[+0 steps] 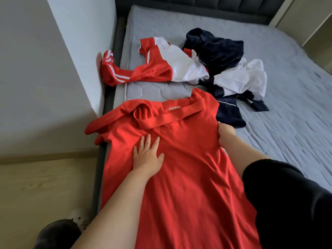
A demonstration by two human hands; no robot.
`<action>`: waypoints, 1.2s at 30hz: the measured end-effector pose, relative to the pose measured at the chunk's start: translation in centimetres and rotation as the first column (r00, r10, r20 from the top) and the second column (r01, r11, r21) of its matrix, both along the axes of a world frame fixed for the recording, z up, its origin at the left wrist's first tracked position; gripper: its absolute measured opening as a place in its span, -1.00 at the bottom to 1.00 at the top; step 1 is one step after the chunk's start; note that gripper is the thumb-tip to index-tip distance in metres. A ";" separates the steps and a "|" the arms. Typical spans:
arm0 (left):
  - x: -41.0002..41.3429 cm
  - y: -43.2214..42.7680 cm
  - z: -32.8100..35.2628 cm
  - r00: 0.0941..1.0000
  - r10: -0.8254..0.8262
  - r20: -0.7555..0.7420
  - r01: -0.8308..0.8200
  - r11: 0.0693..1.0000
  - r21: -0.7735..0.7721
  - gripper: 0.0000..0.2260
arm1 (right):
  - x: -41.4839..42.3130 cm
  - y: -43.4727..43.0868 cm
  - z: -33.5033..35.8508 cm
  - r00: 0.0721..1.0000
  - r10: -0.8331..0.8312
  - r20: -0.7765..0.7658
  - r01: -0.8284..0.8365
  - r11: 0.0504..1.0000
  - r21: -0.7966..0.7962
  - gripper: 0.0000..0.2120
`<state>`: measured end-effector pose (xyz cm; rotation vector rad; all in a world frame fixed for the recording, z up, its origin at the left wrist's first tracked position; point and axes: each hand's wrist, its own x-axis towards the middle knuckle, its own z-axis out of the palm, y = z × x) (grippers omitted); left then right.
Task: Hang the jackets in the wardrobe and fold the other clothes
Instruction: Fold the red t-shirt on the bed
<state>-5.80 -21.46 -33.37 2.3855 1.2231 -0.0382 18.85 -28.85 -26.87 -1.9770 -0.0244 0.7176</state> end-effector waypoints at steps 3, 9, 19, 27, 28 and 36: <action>0.0 0.3 -0.3 1.000 -0.009 -0.011 0.009 0.999 -0.031 -0.40 | 0.2 0.8 0.2 0.974 0.073 -0.213 -0.063 0.997 0.054 -0.47; 0.0 0.3 -0.2 1.000 -0.004 -0.001 0.004 0.999 -0.047 -0.40 | -0.5 1.8 1.4 0.936 0.179 -0.303 -0.175 0.984 0.042 -0.80; -0.3 0.2 0.4 1.000 -0.001 0.031 0.003 0.999 -0.051 -0.41 | 1.6 -2.5 2.0 0.838 -0.099 0.537 0.140 0.989 -0.036 -0.80; -0.4 0.4 0.5 0.999 -0.007 0.044 0.010 0.998 -0.063 -0.41 | 2.6 -3.5 1.5 0.864 -0.218 -0.453 0.311 0.940 0.142 -0.63; -0.5 0.5 0.5 0.999 -0.009 0.045 0.012 0.998 -0.067 -0.41 | 2.7 -3.5 1.6 0.860 -0.180 -0.478 0.270 0.955 0.126 -0.70; -0.7 0.6 0.5 0.998 -0.023 0.051 0.027 0.995 -0.092 -0.40 | 3.4 -3.7 3.3 0.951 -0.270 -0.148 0.280 0.959 0.050 -0.78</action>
